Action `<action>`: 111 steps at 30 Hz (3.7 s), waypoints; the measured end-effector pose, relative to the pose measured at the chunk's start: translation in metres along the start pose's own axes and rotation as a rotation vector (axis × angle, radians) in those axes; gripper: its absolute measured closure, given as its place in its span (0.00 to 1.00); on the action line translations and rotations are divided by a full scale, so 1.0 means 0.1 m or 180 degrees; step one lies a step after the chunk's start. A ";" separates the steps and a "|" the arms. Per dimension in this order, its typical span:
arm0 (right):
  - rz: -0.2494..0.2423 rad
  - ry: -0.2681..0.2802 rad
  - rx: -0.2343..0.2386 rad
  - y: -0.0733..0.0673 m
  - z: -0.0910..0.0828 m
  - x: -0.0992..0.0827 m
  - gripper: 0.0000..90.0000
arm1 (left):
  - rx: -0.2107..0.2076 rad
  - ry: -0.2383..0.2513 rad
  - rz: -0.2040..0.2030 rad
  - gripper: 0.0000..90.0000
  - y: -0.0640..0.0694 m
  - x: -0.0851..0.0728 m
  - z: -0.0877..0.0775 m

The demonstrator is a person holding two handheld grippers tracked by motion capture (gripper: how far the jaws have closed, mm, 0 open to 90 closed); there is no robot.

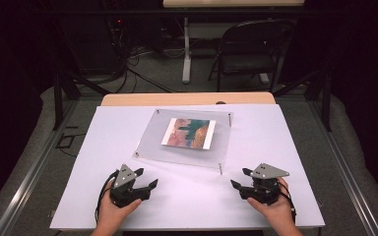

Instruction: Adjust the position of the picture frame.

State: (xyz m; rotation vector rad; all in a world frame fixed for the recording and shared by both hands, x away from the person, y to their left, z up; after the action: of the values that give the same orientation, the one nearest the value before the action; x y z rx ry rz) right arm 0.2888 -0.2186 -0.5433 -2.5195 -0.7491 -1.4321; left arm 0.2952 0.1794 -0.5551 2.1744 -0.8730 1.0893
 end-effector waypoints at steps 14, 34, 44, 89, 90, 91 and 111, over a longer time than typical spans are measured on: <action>-0.0017 0.0022 0.0007 0.01 0.04 0.02 0.54 | -0.0129 0.0014 -0.0329 0.38 -0.08 0.02 0.04; -0.0184 0.0066 0.0114 -0.09 0.15 0.09 0.61 | -0.0248 -0.0044 -0.0314 0.46 0.00 0.21 0.22; -0.0175 -0.0029 0.0217 -0.09 0.41 0.13 0.68 | -0.0351 -0.0133 -0.0243 0.79 0.14 0.34 0.35; -0.0854 0.0047 0.0462 -0.47 0.51 0.29 0.94 | -0.0252 -0.0464 -0.0502 1.00 -0.02 0.36 0.57; -0.0868 0.0043 0.0453 -0.48 0.51 0.29 0.94 | -0.0264 -0.0489 -0.0504 1.00 -0.03 0.35 0.57; -0.0872 0.0040 0.0460 -0.48 0.50 0.29 0.94 | -0.0277 -0.0500 -0.0514 1.00 -0.03 0.35 0.57; -0.0987 0.0062 0.0379 -0.61 0.35 0.23 0.91 | -0.0449 -0.0647 -0.0696 1.00 -0.16 0.51 0.76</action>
State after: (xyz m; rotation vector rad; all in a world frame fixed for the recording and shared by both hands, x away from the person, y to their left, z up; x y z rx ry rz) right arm 0.2955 -0.1455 -0.5495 -2.3740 -1.2265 -1.4462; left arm 0.3673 0.1203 -0.5550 2.2261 -0.7514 0.6901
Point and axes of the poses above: each handheld gripper's, and its own axes: z roughly forward along the jaws, x roughly out of its top, y roughly to its right, the point moved 2 cm from there along z, roughly forward along the jaws, and after that the axes turned 12 degrees about -x, right-handed, at the moved point
